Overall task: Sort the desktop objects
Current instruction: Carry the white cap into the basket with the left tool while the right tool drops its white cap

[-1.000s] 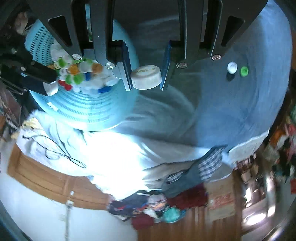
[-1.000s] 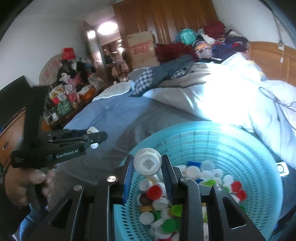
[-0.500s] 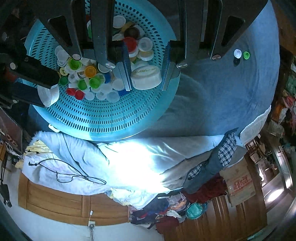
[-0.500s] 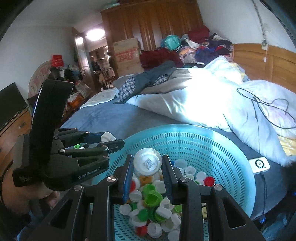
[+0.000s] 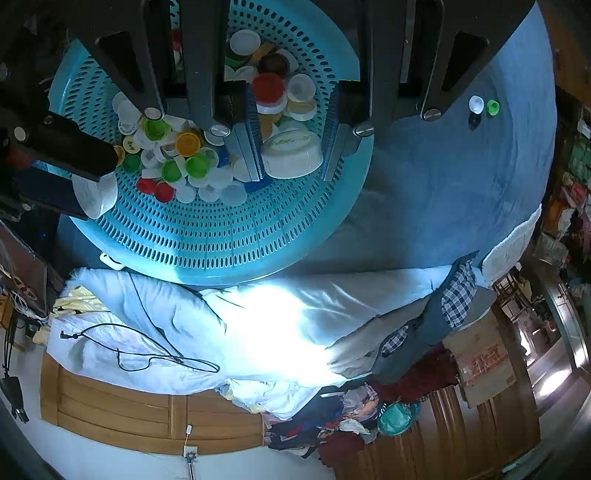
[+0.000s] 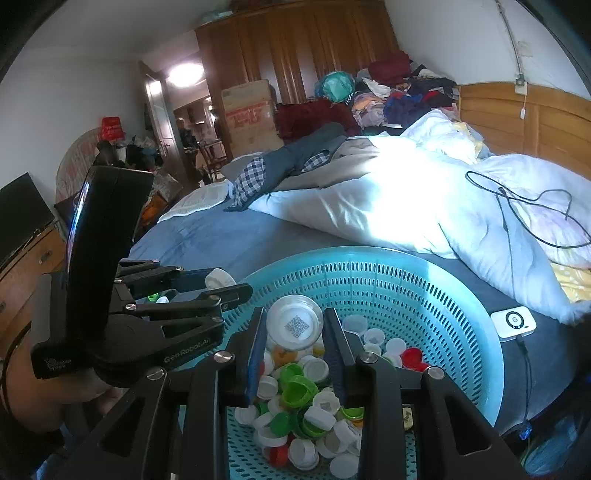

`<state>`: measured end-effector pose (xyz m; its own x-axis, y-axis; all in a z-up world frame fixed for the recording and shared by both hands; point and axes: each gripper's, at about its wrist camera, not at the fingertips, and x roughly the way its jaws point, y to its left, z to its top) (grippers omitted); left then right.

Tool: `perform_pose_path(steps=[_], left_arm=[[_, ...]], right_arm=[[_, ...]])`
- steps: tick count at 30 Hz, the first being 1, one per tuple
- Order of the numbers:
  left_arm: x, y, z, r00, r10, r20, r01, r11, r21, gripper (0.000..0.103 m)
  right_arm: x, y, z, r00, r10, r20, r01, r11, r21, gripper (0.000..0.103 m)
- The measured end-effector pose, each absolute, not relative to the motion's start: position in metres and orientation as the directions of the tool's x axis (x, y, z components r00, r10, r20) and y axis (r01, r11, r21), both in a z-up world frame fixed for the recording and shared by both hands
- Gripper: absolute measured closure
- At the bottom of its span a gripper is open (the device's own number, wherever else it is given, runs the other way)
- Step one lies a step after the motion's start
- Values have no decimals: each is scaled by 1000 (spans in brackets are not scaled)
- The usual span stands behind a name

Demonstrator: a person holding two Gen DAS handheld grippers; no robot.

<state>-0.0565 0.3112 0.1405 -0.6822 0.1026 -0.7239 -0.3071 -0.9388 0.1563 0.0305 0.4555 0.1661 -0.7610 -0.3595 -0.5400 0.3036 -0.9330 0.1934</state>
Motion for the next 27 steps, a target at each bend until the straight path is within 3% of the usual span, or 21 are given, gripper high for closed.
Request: perform_pose_path(steps=[24, 27], left_arm=[[-56, 314, 134, -675, 86, -733, -293, -943, 160, 77], [-55, 314, 134, -675, 83, -733, -291, -943, 162, 77]], right_arm=[[29, 453, 162, -749, -367, -552, 313, -930, 193, 70], [29, 453, 162, -750, -367, -551, 313, -930, 194, 61]])
